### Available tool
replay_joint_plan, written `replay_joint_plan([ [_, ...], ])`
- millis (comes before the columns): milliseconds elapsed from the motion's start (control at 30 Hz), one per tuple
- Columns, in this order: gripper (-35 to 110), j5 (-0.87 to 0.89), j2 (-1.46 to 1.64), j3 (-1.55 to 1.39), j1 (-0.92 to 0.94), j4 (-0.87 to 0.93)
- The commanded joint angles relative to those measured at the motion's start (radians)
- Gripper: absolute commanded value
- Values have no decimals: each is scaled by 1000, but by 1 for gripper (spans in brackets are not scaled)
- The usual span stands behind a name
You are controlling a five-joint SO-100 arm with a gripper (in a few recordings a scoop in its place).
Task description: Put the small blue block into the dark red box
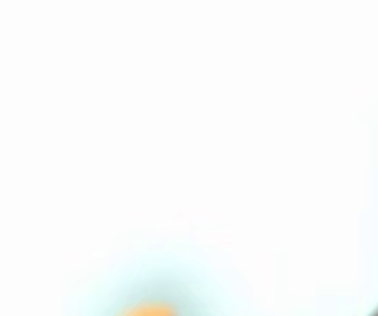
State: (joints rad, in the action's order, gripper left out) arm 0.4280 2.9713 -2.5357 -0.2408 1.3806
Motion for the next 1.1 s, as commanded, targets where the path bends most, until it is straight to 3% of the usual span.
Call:
replay_joint_plan([
  [0,0,-63,49,-60,-192,-18],
  [167,0,-209,233,-249,-328,-41],
  [233,0,-267,393,-314,-344,26],
  [500,0,-324,434,-413,-479,2],
  [1067,0,-337,437,-480,-491,-23],
])
